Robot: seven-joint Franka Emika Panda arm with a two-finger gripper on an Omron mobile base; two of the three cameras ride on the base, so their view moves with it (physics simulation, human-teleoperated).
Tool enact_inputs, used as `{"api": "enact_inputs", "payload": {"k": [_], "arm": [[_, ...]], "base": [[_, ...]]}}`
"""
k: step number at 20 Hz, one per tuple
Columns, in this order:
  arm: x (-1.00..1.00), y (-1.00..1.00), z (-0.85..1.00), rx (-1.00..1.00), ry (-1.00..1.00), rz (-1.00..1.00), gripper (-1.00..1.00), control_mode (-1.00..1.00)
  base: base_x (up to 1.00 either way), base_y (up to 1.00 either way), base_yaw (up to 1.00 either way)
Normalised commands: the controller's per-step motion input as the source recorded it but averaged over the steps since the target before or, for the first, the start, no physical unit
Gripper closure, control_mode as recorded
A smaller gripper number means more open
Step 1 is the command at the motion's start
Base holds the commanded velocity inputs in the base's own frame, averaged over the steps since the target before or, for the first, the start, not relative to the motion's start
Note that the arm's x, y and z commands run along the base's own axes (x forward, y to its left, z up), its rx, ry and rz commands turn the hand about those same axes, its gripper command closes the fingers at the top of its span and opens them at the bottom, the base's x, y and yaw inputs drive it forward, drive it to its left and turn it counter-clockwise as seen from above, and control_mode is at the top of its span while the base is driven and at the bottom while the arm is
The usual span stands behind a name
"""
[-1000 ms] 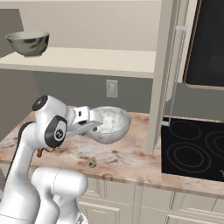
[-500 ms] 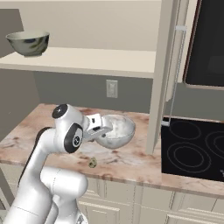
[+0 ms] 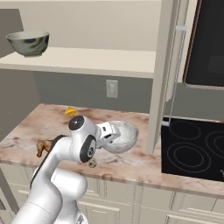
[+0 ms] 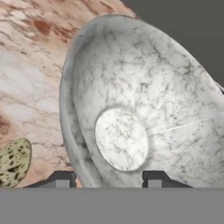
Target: Pick both bowls and place them on the counter. Then place the egg in one bowl and place the chicken drumstick in the other bowl.
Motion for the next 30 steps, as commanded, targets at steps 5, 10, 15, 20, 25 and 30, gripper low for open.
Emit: {"api": "enact_inputs", "payload": {"k": [5,10,15,20,25,30], "arm": [[0.14,-0.14,-0.38,0.00,0.04,0.08,1.00,-1.00],[0.02,0.00,-0.34,0.00,0.11,0.02,1.00,-1.00],[0.09,0.00,-0.43,0.00,0.10,0.02,1.00,-1.00],[0.07,0.00,-0.47,0.00,0.08,0.02,1.00,-1.00],[0.00,0.00,-0.35,0.00,0.03,0.02,-1.00,-1.00],[-0.02,0.12,0.02,0.00,0.00,-0.01,-1.00,-1.00]], "base": [[0.00,0.00,0.00],[0.00,0.00,0.00],[0.00,0.00,0.00],[0.00,0.00,0.00],[0.00,0.00,0.00],[0.00,0.00,0.00]]}}
